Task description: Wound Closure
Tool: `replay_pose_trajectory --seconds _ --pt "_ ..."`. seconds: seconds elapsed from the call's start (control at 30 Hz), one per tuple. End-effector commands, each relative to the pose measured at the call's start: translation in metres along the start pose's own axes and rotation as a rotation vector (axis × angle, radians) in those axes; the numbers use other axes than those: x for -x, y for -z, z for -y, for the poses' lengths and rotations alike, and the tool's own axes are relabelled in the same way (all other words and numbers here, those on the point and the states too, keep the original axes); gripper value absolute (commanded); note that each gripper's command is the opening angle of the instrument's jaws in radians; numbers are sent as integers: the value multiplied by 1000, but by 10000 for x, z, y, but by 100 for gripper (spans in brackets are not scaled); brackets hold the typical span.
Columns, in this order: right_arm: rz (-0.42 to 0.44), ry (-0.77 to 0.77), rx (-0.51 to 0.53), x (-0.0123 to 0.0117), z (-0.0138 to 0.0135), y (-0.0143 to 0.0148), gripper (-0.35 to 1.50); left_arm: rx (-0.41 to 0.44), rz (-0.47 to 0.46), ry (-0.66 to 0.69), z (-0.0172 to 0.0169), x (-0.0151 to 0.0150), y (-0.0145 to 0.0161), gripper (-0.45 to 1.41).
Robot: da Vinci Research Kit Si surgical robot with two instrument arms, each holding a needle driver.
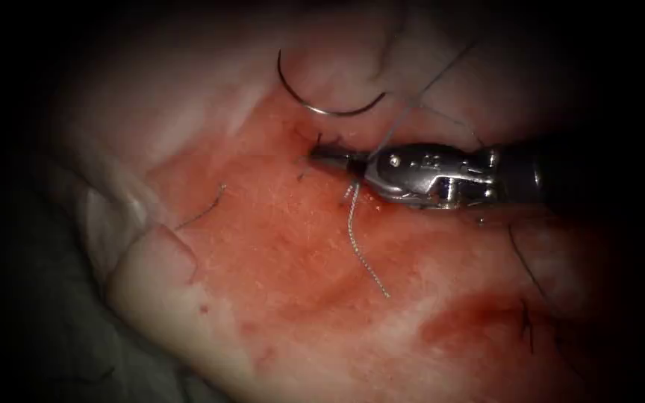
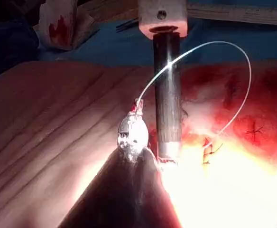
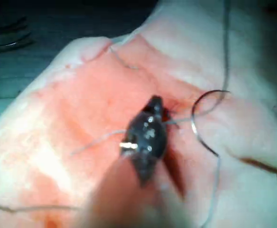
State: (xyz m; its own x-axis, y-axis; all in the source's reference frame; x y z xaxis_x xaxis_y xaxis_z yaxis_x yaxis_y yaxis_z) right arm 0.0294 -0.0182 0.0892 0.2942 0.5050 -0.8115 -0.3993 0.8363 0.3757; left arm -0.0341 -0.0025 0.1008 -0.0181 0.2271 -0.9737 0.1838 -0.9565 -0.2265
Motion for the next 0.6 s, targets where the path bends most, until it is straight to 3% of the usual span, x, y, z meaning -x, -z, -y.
replay_pose_trajectory --seconds 0.03,0.13,0.17,0.2,0.23,0.27,0.37,0.6 --pt "-1 9 1 4 3 -3 -35 1 0 -2 3 3 -3 -45" --pt "-3 19 -32 7 8 -4 -35 5 -4 -1 3 2 1 -45" --pt "-6 19 -35 7 10 -4 -3 6 -5 -1 4 1 2 -45" --pt "-10 18 -22 6 11 -4 47 7 -7 0 5 1 4 -45" --pt "-16 17 0 6 11 -4 115 3 -3 -5 7 1 7 -45" --pt "-19 15 15 4 11 -3 145 -4 3 -10 8 0 10 -45" --pt "-22 13 -8 2 10 7 148 -24 29 -21 15 -2 22 -45" --pt "-14 63 2 -6 -17 65 148 -71 102 -45 32 9 50 -45"
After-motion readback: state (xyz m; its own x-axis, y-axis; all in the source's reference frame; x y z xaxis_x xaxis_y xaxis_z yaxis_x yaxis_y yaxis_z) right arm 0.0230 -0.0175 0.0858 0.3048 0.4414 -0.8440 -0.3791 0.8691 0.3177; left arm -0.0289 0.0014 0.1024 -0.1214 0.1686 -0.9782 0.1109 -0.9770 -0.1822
